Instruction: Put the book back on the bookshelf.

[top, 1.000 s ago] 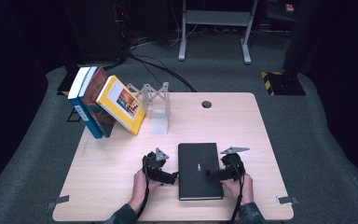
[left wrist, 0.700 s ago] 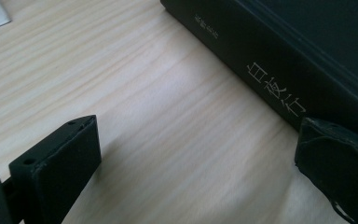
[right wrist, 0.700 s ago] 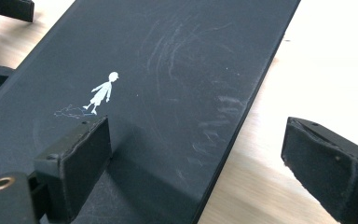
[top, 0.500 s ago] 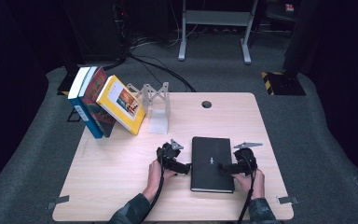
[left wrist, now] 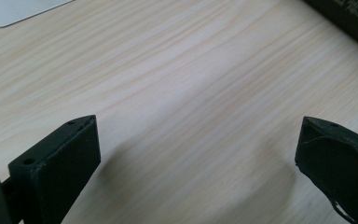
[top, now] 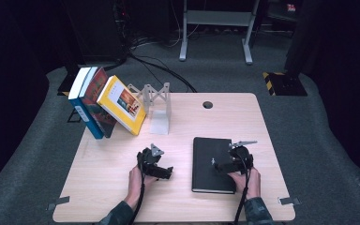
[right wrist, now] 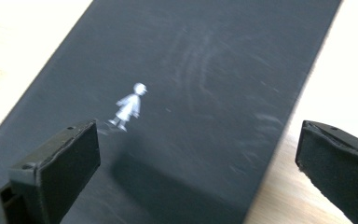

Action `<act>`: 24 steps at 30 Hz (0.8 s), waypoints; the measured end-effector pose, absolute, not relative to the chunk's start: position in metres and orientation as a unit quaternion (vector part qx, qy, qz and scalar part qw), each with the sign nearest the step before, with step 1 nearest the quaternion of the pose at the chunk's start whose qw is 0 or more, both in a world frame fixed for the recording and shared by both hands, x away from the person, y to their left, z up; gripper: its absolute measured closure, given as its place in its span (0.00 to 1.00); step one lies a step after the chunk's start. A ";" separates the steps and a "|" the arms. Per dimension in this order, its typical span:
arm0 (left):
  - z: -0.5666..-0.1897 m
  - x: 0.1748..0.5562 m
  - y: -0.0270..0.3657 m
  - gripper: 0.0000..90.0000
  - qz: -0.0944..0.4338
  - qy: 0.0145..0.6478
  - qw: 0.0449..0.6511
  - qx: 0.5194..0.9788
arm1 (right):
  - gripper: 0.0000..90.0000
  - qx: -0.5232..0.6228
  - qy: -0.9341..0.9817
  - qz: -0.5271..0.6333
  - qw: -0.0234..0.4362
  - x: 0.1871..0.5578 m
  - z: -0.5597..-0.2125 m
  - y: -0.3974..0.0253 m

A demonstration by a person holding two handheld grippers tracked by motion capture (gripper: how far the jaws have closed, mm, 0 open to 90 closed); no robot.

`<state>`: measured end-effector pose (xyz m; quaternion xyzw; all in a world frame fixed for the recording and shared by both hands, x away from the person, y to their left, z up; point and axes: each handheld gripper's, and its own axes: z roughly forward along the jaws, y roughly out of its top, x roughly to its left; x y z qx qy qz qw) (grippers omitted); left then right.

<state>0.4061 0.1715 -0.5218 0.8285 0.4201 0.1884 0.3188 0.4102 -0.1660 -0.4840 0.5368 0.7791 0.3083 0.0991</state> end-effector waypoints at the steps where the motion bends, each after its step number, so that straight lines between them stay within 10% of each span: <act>1: -0.522 0.403 0.178 0.00 0.191 0.424 0.318 0.826 | 0.00 0.533 0.783 0.306 0.100 0.412 -0.484 -0.164; 24: -0.531 0.388 0.216 0.00 0.200 0.459 0.334 0.798 | 0.00 0.533 0.780 0.315 0.092 0.424 -0.494 -0.190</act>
